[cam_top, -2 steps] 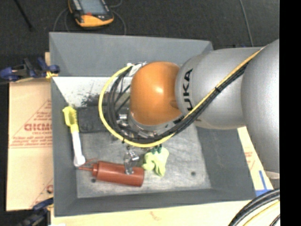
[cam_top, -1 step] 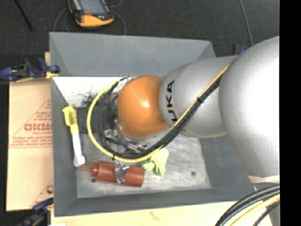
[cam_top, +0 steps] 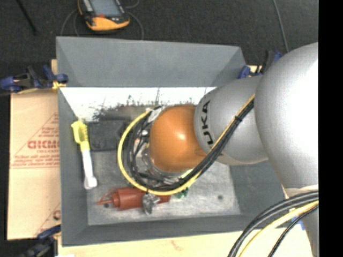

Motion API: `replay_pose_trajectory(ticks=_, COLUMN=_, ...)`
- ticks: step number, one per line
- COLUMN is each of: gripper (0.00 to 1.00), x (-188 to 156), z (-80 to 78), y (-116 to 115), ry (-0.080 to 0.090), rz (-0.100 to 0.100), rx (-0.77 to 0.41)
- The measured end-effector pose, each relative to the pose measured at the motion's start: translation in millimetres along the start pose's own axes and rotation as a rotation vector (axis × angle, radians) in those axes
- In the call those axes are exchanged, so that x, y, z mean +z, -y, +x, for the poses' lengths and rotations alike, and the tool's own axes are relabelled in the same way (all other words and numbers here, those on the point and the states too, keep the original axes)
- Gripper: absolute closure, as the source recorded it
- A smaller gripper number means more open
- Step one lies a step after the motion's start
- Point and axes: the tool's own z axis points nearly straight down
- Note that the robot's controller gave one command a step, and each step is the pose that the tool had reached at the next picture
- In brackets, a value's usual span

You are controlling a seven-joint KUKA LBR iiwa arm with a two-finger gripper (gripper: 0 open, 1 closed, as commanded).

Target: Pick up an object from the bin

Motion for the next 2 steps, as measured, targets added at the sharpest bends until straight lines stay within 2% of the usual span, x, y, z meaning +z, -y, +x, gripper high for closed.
replay_pose_trajectory(ticks=1, gripper=1.0, x=0, z=0.0, y=0, ry=0.0, rz=0.0, rx=0.002)
replay_pose_trajectory(ticks=2, gripper=1.0, x=-119, z=11.5, y=15, ry=-0.011, rz=0.002, rx=0.009)
